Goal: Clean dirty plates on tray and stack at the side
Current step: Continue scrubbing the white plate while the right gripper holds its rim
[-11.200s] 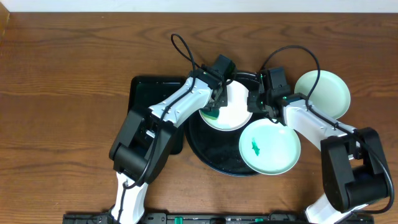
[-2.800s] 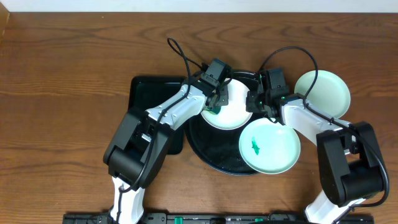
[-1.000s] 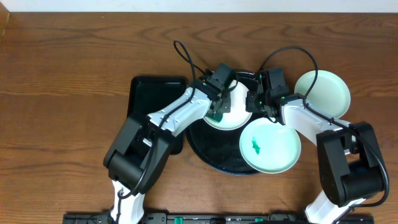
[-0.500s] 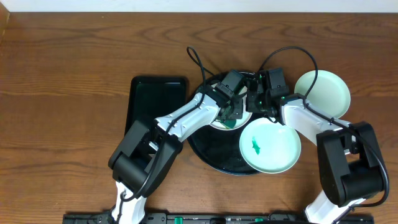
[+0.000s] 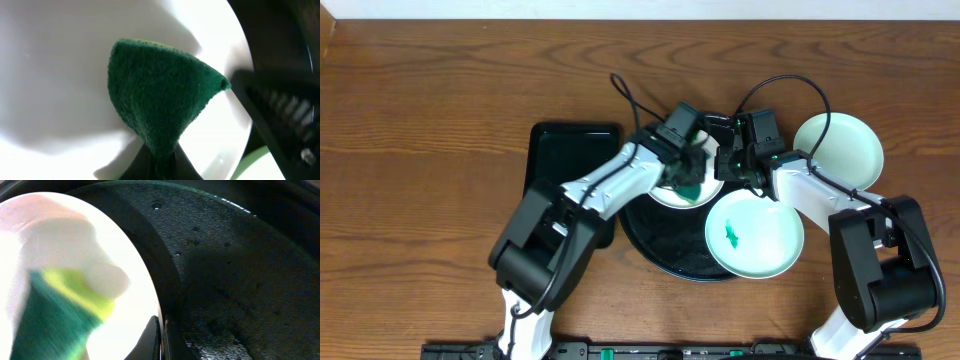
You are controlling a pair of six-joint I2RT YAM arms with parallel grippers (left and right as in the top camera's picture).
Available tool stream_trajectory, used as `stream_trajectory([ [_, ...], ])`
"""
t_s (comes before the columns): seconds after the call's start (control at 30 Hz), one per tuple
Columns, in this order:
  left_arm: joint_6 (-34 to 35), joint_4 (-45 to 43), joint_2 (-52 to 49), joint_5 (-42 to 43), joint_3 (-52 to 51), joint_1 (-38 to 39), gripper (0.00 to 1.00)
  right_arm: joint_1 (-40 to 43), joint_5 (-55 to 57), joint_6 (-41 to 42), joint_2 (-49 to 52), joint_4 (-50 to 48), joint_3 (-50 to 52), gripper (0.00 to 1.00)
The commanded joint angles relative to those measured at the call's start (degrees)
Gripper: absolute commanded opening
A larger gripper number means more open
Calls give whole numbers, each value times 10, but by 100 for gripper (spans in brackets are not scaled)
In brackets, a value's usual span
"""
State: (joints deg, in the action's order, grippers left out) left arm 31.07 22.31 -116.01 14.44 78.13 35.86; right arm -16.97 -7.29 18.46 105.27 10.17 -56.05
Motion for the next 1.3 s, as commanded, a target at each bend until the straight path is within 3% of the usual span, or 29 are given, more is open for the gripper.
stream_trajectory([
  [0.0, -15, 3, 42, -21, 9, -42, 7, -4, -16, -1, 6, -2, 3, 1],
  [0.23, -21, 12, 55, -25, 9, -78, 7, -4, -16, -1, 6, -2, 3, 1],
  [0.43, -23, 38, 53, -101, 4, -76, 7, -4, -16, -1, 6, -2, 3, 1],
  [0.77, -23, 38, 15, -106, -14, -74, 7, -4, -16, -1, 6, -2, 3, 1],
  [1.27, -3, 13, -20, -74, -14, 26, 8, -4, -16, -1, 6, -3, 3, 1],
])
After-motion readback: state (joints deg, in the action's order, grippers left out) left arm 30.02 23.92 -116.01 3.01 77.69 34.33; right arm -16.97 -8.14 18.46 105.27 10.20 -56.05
